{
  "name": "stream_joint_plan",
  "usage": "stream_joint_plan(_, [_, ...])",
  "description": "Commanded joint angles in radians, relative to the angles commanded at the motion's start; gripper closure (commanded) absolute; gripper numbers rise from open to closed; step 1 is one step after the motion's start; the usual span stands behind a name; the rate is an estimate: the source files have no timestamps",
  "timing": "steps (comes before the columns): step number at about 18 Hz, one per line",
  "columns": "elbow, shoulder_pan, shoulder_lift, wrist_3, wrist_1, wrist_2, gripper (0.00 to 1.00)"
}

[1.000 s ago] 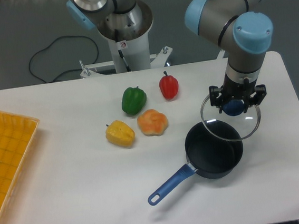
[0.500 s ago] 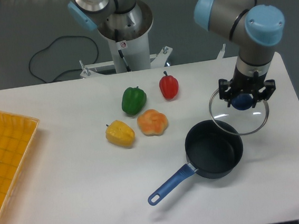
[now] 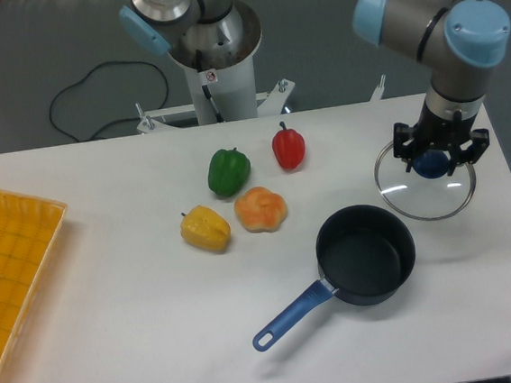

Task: Place the lid on the table
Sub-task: 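Carry the glass lid with the gripper away from the saucepan, lowering it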

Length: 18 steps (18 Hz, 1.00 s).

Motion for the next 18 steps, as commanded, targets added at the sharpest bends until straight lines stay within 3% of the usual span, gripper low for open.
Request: stream_joint_plan(18, [-0.026,0.051,-0.084,0.091,0.107,-0.002,0.45])
